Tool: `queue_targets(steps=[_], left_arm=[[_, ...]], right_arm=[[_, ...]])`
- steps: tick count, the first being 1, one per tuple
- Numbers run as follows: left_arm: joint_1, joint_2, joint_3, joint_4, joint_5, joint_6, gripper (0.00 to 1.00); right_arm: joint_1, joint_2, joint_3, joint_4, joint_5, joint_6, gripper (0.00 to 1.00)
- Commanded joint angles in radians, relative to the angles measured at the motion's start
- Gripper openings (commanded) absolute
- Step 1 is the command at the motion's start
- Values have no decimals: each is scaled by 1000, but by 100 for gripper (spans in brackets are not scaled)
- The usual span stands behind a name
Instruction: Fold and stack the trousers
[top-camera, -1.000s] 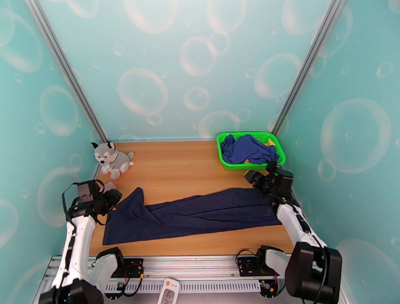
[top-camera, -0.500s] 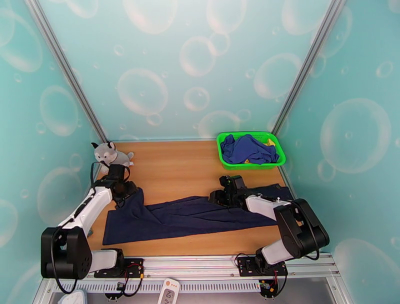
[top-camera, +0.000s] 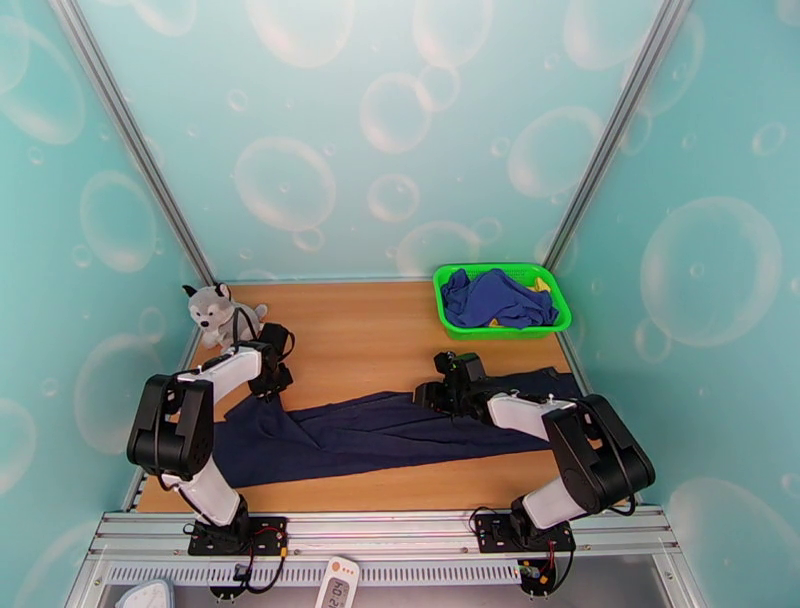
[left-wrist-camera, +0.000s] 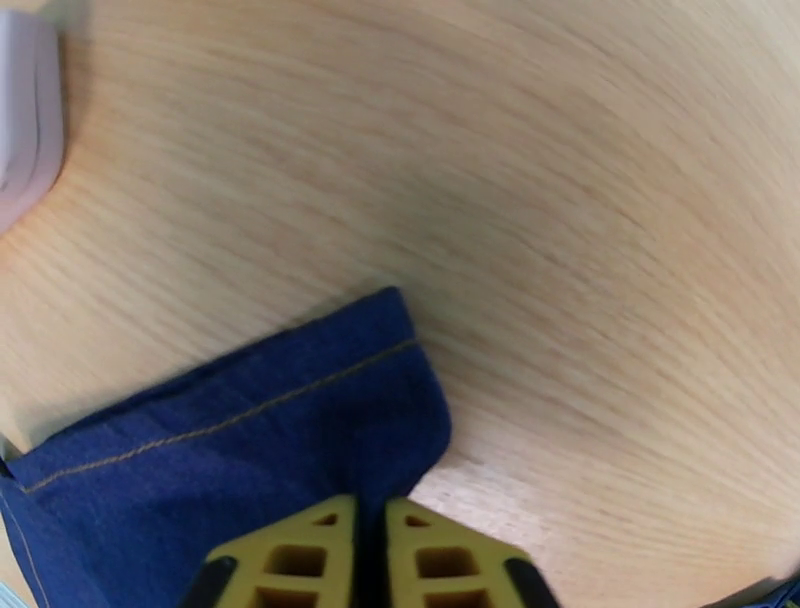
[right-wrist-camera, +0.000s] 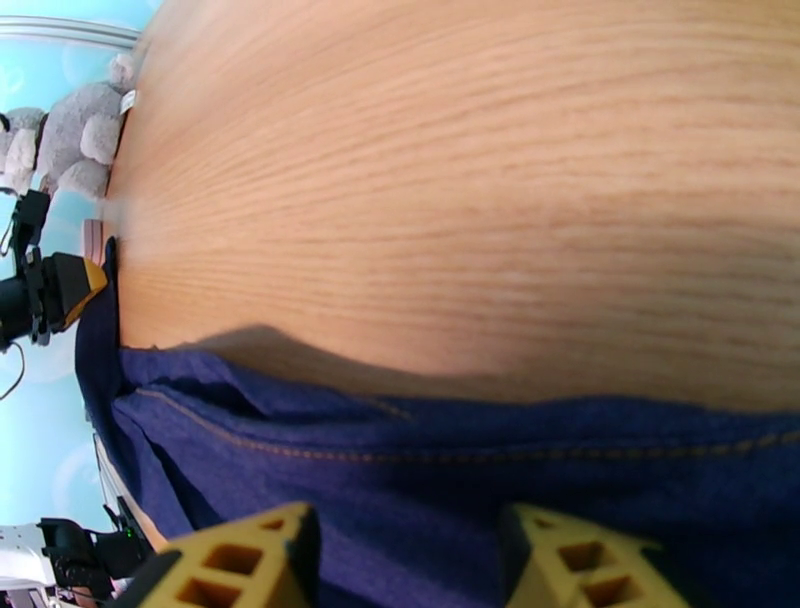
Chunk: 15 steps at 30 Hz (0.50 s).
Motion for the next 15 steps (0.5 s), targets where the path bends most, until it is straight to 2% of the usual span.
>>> queue_targets(steps=[1, 5, 11, 15], left_arm=[[-5, -45, 20, -30, -51, -16, 0], [-6, -109, 47, -59, -84, -20, 0], [-2, -282, 117, -58, -98, -22, 0], [-1, -391, 144, 21, -58, 36, 0]], right_arm=[[-22, 47, -31, -90, 97, 29, 52], [-87, 40, -44, -62, 81, 54, 51], [-128, 42, -11, -93, 96, 33, 51], [-171, 48, -13, -82, 100, 58, 50]])
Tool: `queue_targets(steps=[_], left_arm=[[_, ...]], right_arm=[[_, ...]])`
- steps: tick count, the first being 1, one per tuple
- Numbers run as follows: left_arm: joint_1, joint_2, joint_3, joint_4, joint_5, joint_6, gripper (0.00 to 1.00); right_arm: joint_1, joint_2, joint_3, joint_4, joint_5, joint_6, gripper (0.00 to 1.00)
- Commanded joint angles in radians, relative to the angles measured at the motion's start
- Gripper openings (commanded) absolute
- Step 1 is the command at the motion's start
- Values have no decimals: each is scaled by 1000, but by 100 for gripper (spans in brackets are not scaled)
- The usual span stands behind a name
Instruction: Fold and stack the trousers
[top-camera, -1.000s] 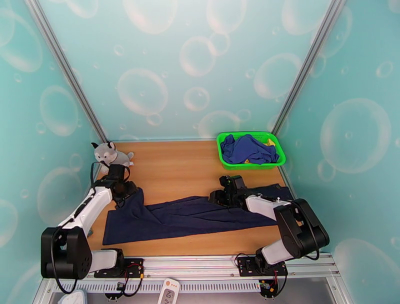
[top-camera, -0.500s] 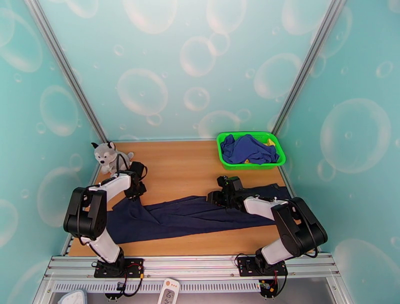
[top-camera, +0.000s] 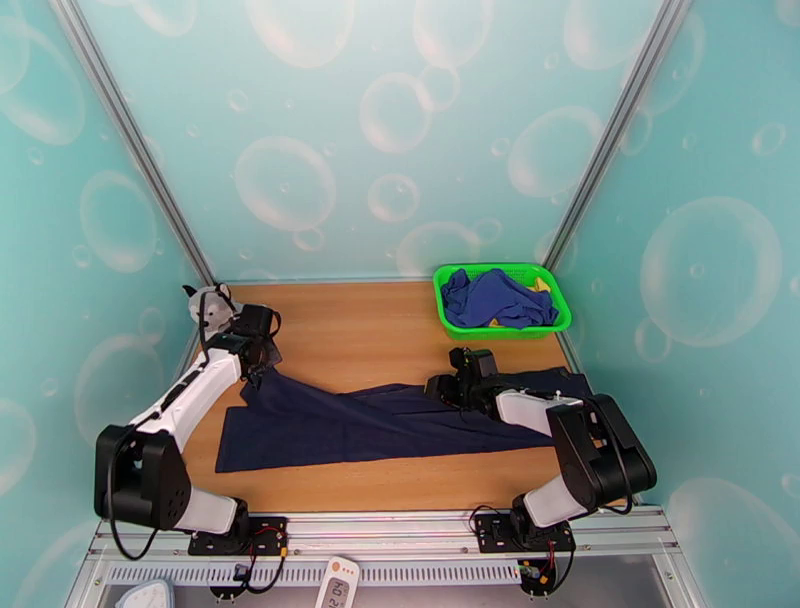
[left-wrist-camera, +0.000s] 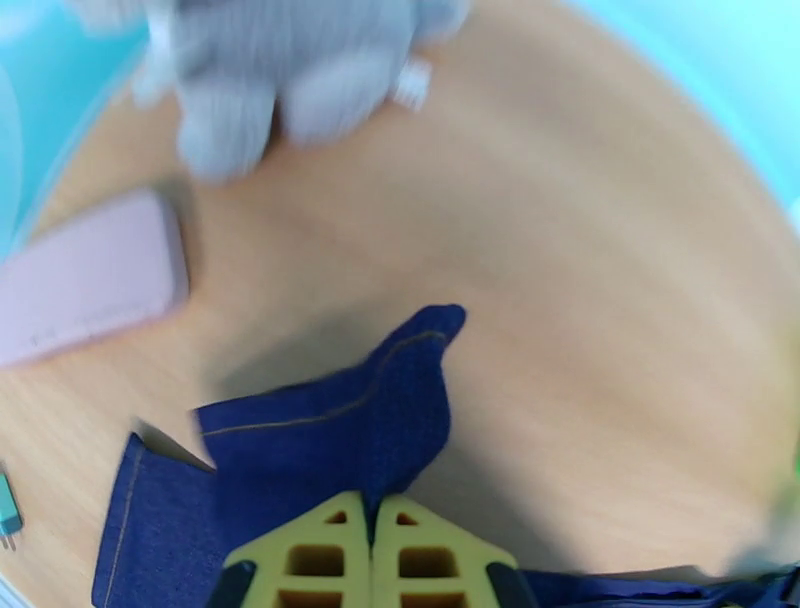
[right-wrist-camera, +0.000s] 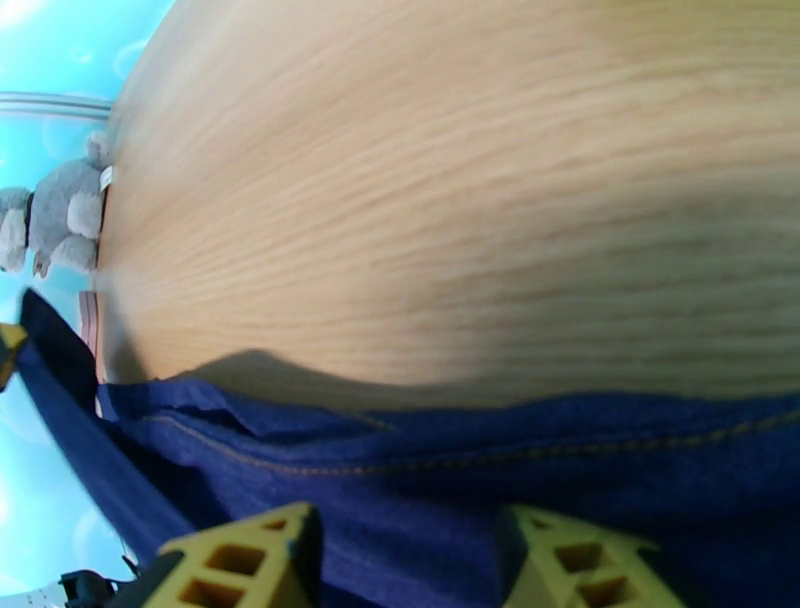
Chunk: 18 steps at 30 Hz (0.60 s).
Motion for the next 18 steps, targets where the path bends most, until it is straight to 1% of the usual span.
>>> queue_targets(steps=[1, 3, 6, 8, 10, 12, 13, 14, 16, 17, 18], left_arm=[[0, -104, 15, 84, 18, 45, 0], [3, -201, -23, 125, 25, 47, 0], [23, -315, -97, 89, -39, -17, 0], [65, -346, -171, 60, -57, -53, 0], [127, -339, -256, 32, -81, -110, 0], [194, -311, -330, -18, -59, -179, 1], [215, -310, -369, -34, -57, -212, 5], [226, -326, -400, -35, -47, -228, 6], [229, -418, -451, -21, -23, -254, 10], [230, -467, -458, -9, -1, -254, 10], [230, -523, -462, 5, 46, -242, 11]], right_arm=[[-43, 37, -20, -87, 92, 33, 50], [-42, 25, -21, -95, 107, 33, 50], [-42, 5, -40, -84, 110, 42, 50], [-41, -5, -56, -69, 103, 50, 50], [-40, -10, -64, -63, 99, 54, 50], [-39, -16, -68, -65, 102, 53, 50], [-39, -20, -71, -70, 105, 52, 50], [-39, -27, -78, -70, 107, 51, 50], [-40, -42, -96, -67, 112, 53, 50], [-41, -49, -104, -68, 114, 55, 50], [-43, -53, -108, -69, 115, 55, 50]])
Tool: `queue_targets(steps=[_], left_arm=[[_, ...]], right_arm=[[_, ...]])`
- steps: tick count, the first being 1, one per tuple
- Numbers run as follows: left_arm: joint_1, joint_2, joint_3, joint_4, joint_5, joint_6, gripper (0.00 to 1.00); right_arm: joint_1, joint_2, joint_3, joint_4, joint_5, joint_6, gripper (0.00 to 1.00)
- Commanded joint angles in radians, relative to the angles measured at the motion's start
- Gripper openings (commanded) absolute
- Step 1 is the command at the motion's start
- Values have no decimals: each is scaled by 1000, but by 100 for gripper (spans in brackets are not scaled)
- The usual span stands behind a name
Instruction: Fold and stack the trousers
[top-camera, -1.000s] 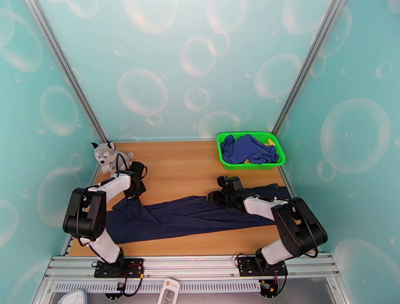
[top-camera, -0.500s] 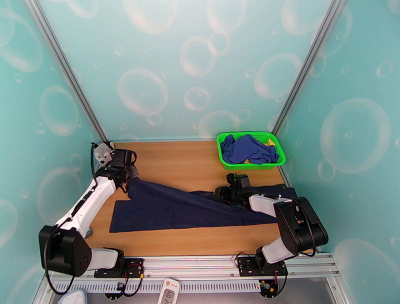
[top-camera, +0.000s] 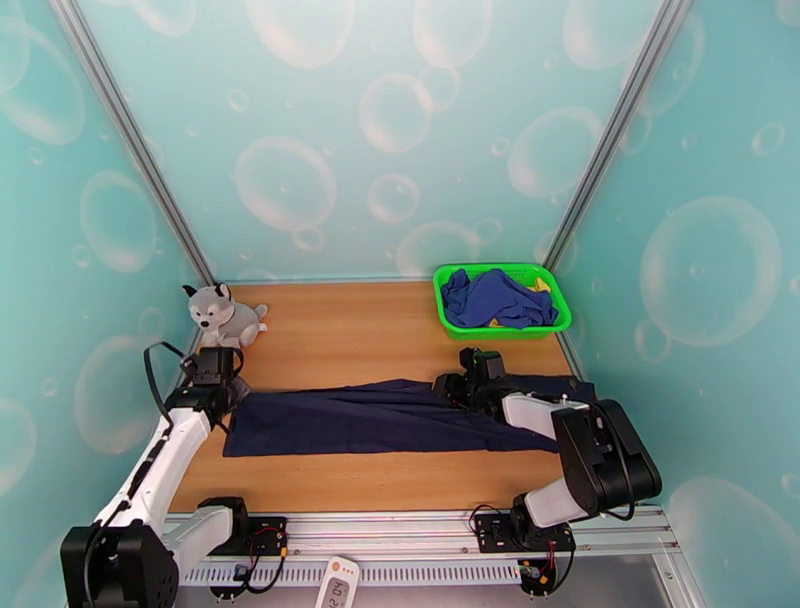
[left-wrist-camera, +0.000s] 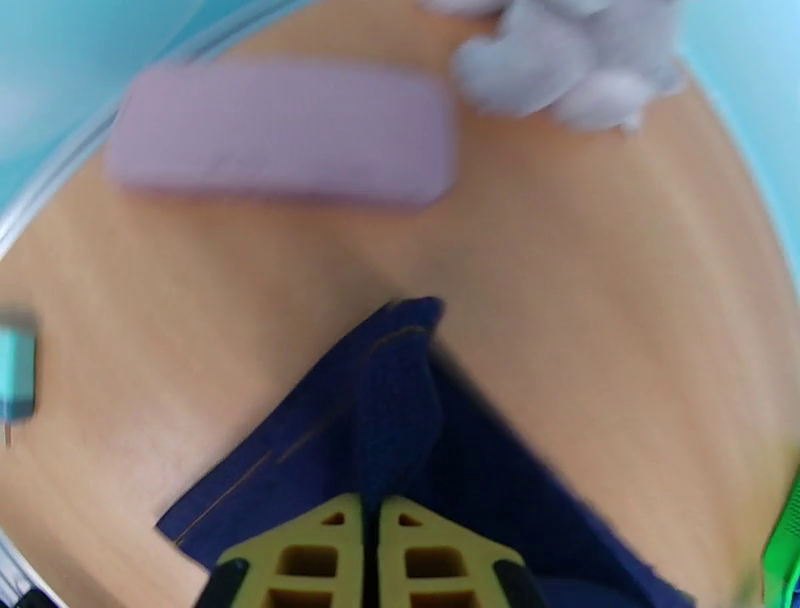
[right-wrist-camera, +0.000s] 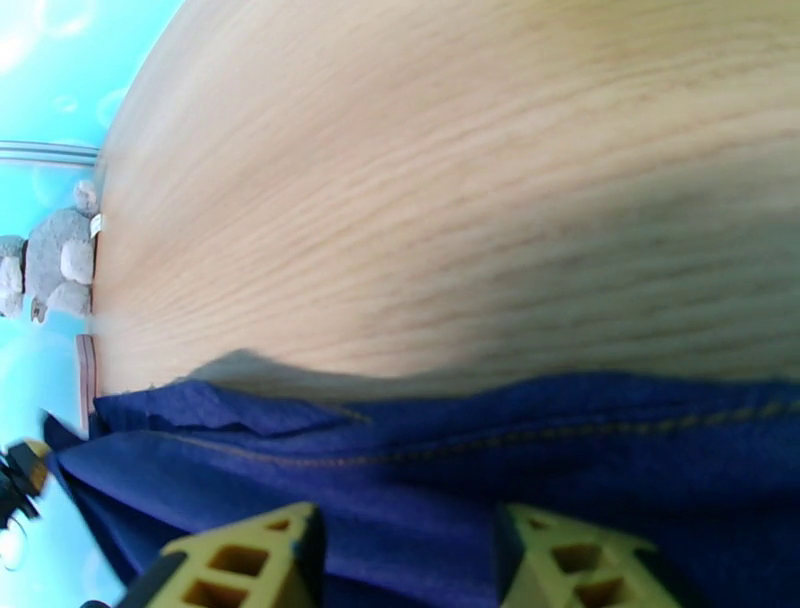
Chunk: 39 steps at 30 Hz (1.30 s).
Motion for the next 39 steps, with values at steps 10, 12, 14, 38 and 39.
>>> queue_targets(steps=[10, 12, 14, 38, 39], left_arm=[[16, -243, 14, 20, 151, -46, 39], [16, -249, -5, 34, 142, -55, 42], [17, -229, -25, 54, 150, -63, 48], [-30, -67, -75, 72, 275, -58, 49], [-30, -69, -69, 73, 273, -61, 49]], right_arm=[[-34, -66, -34, -140, 118, 20, 50], [-33, -115, -25, -165, 141, 17, 51], [-35, -171, -16, -189, 161, 4, 53], [341, -498, -174, -456, 135, 269, 56], [369, -487, -158, -467, 165, 256, 56]])
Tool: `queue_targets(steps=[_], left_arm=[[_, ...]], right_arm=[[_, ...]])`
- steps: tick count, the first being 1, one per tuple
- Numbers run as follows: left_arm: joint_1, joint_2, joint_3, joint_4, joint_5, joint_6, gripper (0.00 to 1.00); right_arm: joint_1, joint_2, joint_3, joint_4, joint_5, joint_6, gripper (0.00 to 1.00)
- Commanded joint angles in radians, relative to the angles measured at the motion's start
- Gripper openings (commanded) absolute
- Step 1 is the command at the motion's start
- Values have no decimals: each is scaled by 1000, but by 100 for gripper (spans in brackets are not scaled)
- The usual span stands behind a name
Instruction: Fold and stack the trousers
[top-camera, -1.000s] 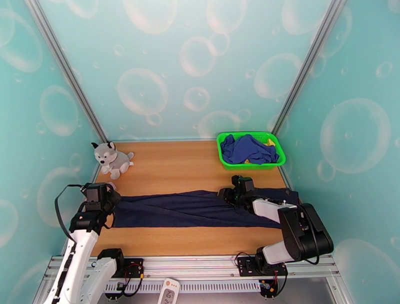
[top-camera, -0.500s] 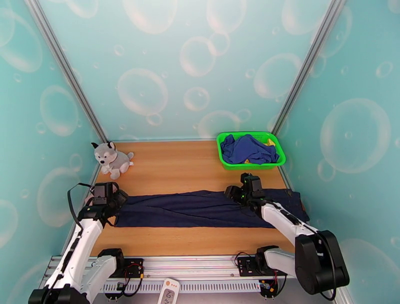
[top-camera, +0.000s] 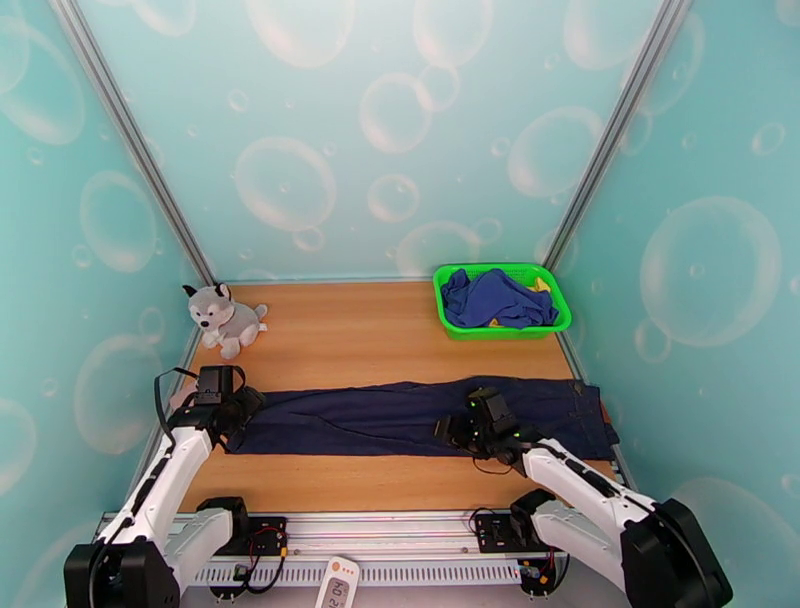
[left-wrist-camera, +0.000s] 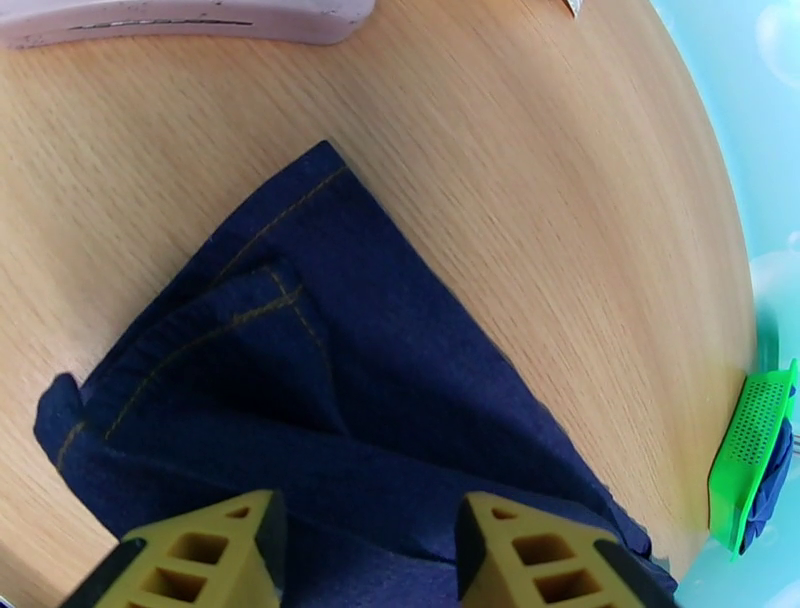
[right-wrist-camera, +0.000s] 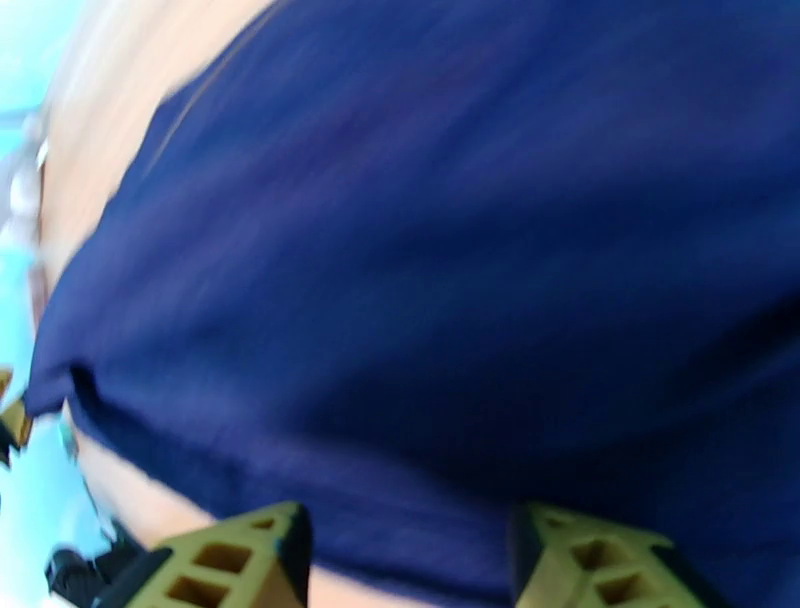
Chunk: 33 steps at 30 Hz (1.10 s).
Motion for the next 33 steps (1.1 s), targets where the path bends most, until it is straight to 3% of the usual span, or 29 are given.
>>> queue_targets(steps=[1, 11, 19, 26, 33], left_arm=[[-10, -18, 10, -17, -10, -16, 48], [-11, -4, 141, -125, -61, 33, 50], [3, 36, 206, -186, -44, 96, 51], [8, 45, 205, -168, -36, 102, 51], [9, 48, 190, -153, -37, 99, 52]], right_arm=[[70, 24, 44, -34, 55, 26, 56], [245, 262, 263, -104, 291, -172, 56], [392, 458, 390, -108, 340, -307, 55], [427, 519, 405, -99, 334, -327, 50], [433, 511, 407, -111, 344, -345, 28]])
